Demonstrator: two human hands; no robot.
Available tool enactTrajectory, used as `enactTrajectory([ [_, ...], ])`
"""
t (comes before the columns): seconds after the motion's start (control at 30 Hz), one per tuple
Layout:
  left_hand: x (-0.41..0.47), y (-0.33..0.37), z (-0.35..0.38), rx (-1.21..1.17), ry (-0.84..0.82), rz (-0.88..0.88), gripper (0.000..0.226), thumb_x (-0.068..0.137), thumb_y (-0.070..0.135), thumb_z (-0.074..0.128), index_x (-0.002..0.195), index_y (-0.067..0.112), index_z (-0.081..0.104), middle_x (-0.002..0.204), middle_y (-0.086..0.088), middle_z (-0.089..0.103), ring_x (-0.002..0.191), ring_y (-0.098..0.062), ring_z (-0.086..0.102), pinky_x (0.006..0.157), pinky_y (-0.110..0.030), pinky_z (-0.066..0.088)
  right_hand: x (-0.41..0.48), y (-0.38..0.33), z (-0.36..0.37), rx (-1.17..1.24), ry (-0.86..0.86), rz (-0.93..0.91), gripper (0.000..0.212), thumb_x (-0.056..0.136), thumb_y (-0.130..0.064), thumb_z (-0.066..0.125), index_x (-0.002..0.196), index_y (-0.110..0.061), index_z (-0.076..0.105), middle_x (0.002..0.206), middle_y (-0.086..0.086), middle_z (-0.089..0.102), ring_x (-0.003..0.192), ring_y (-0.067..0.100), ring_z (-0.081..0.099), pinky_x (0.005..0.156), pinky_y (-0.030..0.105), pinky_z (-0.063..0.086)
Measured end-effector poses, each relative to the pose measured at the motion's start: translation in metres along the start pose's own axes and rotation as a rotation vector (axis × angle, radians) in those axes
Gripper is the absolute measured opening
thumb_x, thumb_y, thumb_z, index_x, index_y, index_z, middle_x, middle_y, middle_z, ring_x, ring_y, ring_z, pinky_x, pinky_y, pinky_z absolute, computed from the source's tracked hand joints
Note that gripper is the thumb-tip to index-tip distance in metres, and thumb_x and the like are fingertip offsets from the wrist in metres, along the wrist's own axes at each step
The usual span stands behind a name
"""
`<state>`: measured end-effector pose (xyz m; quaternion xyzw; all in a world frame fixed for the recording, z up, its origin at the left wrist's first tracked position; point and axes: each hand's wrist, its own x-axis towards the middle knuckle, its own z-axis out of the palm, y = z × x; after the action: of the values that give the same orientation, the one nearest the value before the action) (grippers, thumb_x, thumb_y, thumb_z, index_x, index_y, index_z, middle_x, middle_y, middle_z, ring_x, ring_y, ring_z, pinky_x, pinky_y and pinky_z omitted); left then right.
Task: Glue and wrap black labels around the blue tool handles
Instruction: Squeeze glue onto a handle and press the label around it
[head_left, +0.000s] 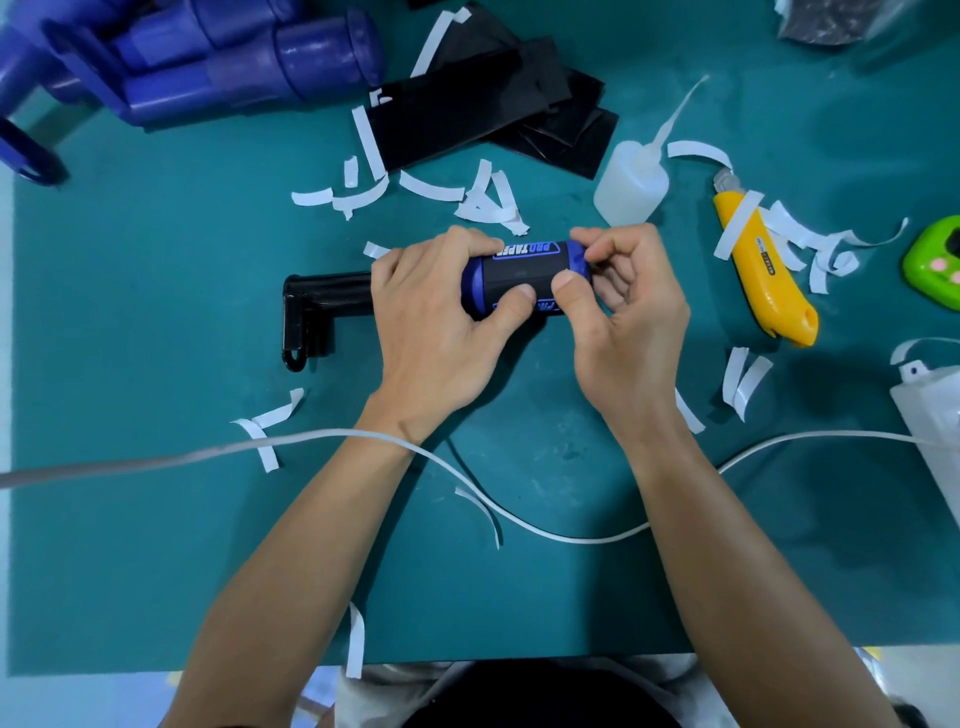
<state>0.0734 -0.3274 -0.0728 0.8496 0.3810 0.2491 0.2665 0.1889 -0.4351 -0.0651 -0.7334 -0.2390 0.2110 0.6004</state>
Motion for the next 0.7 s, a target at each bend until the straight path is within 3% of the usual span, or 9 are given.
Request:
enactTrajectory([
  [0.17, 0.0004, 0.0014, 0.0008, -0.011, 0.012, -0.035, 0.03, 0.079, 0.045, 0.07, 0.106, 0.032, 0.062, 0.098, 0.029, 0.061, 0.096, 0.003, 0.052, 0.103, -0.016, 0.022, -0.0008, -0.0002, 0.0004, 0.031, -0.001, 0.001, 0.02, 0.091, -0.002, 0.066, 0.101, -0.015, 0.056, 0.116, 0.003, 0.072, 0.113, 0.019, 0.069, 0.103, 0.046, 0.055],
  [0.4, 0.001, 0.0029, 0.0005, -0.015, 0.019, -0.039, 0.028, 0.079, 0.043, 0.068, 0.104, 0.032, 0.062, 0.097, 0.029, 0.061, 0.096, 0.001, 0.053, 0.103, -0.016, 0.022, 0.0005, -0.0008, 0.0007, 0.049, -0.008, 0.012, 0.024, 0.09, 0.001, 0.067, 0.111, -0.012, 0.063, 0.113, 0.003, 0.072, 0.112, 0.02, 0.07, 0.104, 0.043, 0.055],
  [0.5, 0.0006, 0.0019, 0.001, -0.015, 0.021, -0.04, 0.029, 0.08, 0.043, 0.069, 0.105, 0.032, 0.062, 0.098, 0.029, 0.061, 0.095, 0.005, 0.051, 0.103, -0.014, 0.021, 0.0025, 0.0001, 0.0001, 0.023, -0.027, 0.034, 0.03, 0.091, -0.002, 0.064, 0.12, -0.009, 0.065, 0.118, -0.003, 0.072, 0.117, 0.014, 0.067, 0.107, 0.039, 0.053],
  [0.7, 0.0001, 0.0021, 0.0017, -0.019, 0.022, -0.028, 0.028, 0.08, 0.043, 0.07, 0.104, 0.031, 0.062, 0.1, 0.031, 0.061, 0.096, 0.005, 0.051, 0.102, -0.018, 0.024, -0.0017, 0.0002, 0.0048, -0.097, -0.08, -0.004, 0.044, 0.088, -0.02, 0.07, 0.132, -0.02, 0.063, 0.121, -0.021, 0.067, 0.116, 0.012, 0.066, 0.104, 0.03, 0.051],
])
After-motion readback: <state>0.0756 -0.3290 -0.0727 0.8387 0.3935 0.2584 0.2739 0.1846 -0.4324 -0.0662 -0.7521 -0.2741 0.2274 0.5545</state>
